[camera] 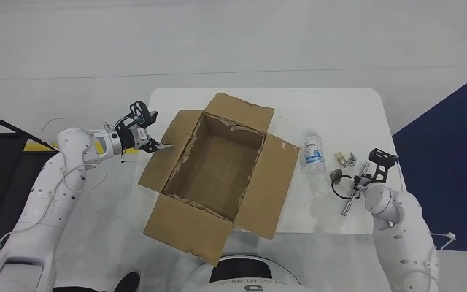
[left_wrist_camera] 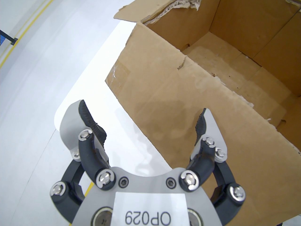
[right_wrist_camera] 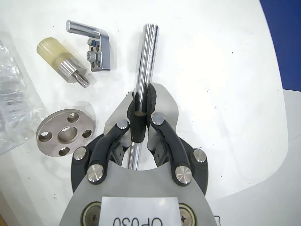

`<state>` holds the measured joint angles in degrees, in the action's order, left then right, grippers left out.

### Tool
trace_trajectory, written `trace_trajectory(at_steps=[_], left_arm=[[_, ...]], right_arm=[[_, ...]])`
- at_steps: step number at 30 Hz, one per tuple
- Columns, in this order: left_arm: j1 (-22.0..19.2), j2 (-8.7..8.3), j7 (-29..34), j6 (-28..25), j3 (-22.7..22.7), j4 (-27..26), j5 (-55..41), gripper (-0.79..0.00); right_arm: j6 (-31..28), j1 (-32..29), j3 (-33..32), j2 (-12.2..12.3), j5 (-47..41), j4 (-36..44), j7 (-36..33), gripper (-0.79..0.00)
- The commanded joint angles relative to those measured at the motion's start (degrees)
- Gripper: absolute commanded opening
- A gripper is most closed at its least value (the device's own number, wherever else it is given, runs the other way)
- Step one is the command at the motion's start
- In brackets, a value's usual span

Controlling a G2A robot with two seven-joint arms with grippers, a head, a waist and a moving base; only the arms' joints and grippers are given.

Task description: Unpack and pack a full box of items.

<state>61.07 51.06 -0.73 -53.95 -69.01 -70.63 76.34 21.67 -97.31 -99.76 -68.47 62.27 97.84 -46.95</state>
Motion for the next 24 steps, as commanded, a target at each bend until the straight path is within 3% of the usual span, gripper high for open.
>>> trace_trajectory(at_steps=[1, 13, 21, 24], left_arm=[[0.00, 0.00, 0.00, 0.00, 0.00, 0.00, 0.00, 0.000], [0.00, 0.00, 0.00, 0.00, 0.00, 0.00, 0.00, 0.000], [0.00, 0.00, 0.00, 0.00, 0.00, 0.00, 0.00, 0.000], [0.00, 0.00, 0.00, 0.00, 0.00, 0.00, 0.00, 0.000]], right_arm=[[1.03, -1.54, -0.64, -0.18, -1.03, 1.43, 2.44, -0.785], [1.98, -6.34, -1.80, -1.23, -6.00, 6.04, 14.09, -0.785], [-0.63, -6.79, -1.79, -1.41, -6.44, 6.78, 16.39, -0.785], [-1.51, -6.59, -1.60, -1.29, -5.07, 6.31, 14.42, -0.785]])
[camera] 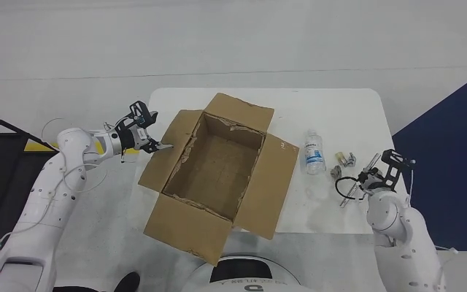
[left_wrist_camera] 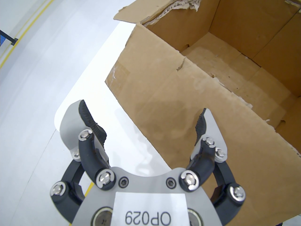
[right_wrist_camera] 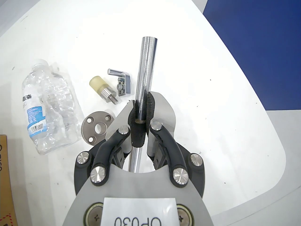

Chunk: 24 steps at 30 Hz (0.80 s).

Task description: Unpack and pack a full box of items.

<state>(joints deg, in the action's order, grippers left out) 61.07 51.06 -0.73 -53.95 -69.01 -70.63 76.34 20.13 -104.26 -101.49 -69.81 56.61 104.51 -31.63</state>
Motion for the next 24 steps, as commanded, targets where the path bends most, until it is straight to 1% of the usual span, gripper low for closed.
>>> trace_trajectory(at_steps=[1, 6, 10, 16, 23, 24], left_arm=[[0.00, 0.00, 0.00, 0.00, 0.00, 0.00, 0.00, 0.000], [0.00, 0.00, 0.00, 0.00, 0.00, 0.00, 0.00, 0.000], [0.00, 0.00, 0.00, 0.00, 0.00, 0.00, 0.00, 0.000], [0.00, 0.00, 0.00, 0.00, 0.00, 0.00, 0.00, 0.000], [0.00, 0.00, 0.00, 0.00, 0.00, 0.00, 0.00, 0.000], [0.00, 0.00, 0.00, 0.00, 0.00, 0.00, 0.00, 0.000]], right_arm=[[-0.14, 1.05, 0.42, 0.10, 0.99, -1.13, -2.21, -0.785], [-1.20, 5.31, 1.61, 0.34, 3.03, -5.83, -6.42, -0.785], [-1.63, 7.63, 2.16, 0.45, 4.10, -8.14, -8.37, -0.785], [-1.86, 9.79, 2.82, 0.50, 4.79, -10.85, -10.41, -0.785], [-1.78, 10.66, 3.21, 0.49, 5.24, -11.58, -11.70, -0.785], [-1.73, 10.66, 3.33, 0.48, 5.34, -11.57, -11.96, -0.736]])
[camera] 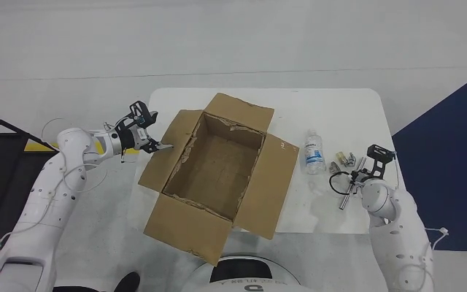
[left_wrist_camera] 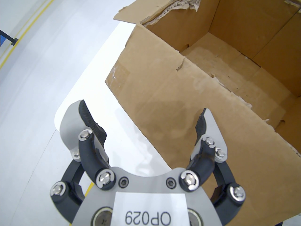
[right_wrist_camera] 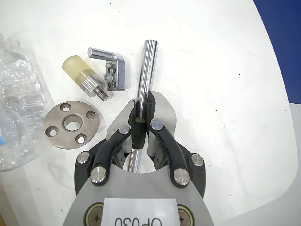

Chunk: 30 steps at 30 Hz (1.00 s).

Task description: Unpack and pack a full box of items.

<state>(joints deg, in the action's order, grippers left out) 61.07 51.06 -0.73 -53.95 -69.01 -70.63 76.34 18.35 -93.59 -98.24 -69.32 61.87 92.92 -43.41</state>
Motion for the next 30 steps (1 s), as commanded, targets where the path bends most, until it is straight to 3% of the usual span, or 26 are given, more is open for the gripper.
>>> trace_trajectory(at_steps=[1, 5, 21, 22, 24, 30], left_arm=[[0.00, 0.00, 0.00, 0.00, 0.00, 0.00, 0.00, 0.000], [0.00, 0.00, 0.00, 0.00, 0.00, 0.00, 0.00, 0.000], [0.00, 0.00, 0.00, 0.00, 0.00, 0.00, 0.00, 0.000], [0.00, 0.00, 0.00, 0.00, 0.00, 0.00, 0.00, 0.000], [0.00, 0.00, 0.00, 0.00, 0.00, 0.00, 0.00, 0.000], [0.00, 0.00, 0.00, 0.00, 0.00, 0.00, 0.00, 0.000]], right_arm=[[0.16, -0.01, 0.13, -0.02, 0.20, 0.10, -0.31, -0.650], [0.08, -0.72, -0.01, -0.04, 0.13, 1.05, -0.45, -0.573], [0.69, -3.06, 0.85, -0.11, 2.74, 3.34, -2.78, -0.610], [0.65, -2.87, 1.14, -0.12, 3.12, 3.25, -3.22, -0.622], [0.33, -2.50, 1.53, -0.12, 3.41, 3.13, -3.88, -0.785], [1.22, -2.41, 1.93, -0.13, 5.01, 2.91, -5.76, -0.785]])
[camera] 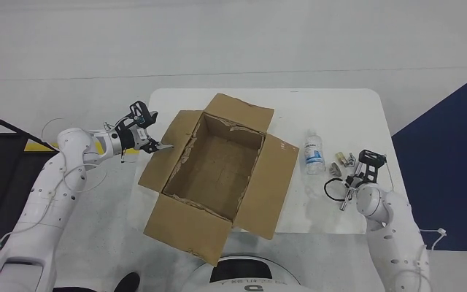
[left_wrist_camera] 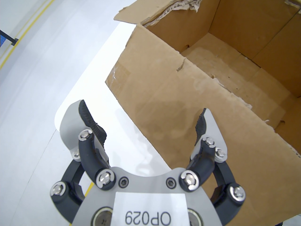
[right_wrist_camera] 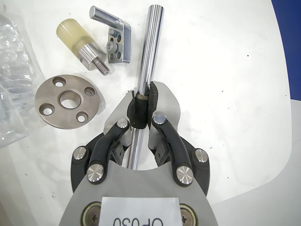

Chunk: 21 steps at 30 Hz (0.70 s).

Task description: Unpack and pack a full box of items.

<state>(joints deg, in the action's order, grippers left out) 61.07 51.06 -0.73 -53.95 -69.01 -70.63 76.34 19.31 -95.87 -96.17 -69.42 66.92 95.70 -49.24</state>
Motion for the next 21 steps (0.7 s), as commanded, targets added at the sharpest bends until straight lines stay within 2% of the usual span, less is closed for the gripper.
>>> trace_trajectory(at_steps=[1, 9, 13, 16, 21], left_arm=[[0.00, 0.00, 0.00, 0.00, 0.00, 0.00, 0.00, 0.000], [0.00, 0.00, 0.00, 0.00, 0.00, 0.00, 0.00, 0.000], [0.00, 0.00, 0.00, 0.00, 0.00, 0.00, 0.00, 0.000], [0.00, 0.00, 0.00, 0.00, 0.00, 0.00, 0.00, 0.000], [0.00, 0.00, 0.00, 0.00, 0.00, 0.00, 0.00, 0.000]], right_arm=[[0.60, -0.46, -0.40, -0.05, -0.25, 0.56, 0.54, -0.785], [2.39, -6.82, -4.60, -0.82, -8.13, 6.44, 11.77, -0.785], [-0.67, -9.86, -7.09, -1.43, -16.32, 8.41, 20.19, -0.785], [-6.10, -11.70, -9.60, -1.95, -25.44, 8.62, 27.08, -0.785], [-21.85, -11.99, -11.80, -2.37, -40.28, 6.77, 32.25, -0.785]])
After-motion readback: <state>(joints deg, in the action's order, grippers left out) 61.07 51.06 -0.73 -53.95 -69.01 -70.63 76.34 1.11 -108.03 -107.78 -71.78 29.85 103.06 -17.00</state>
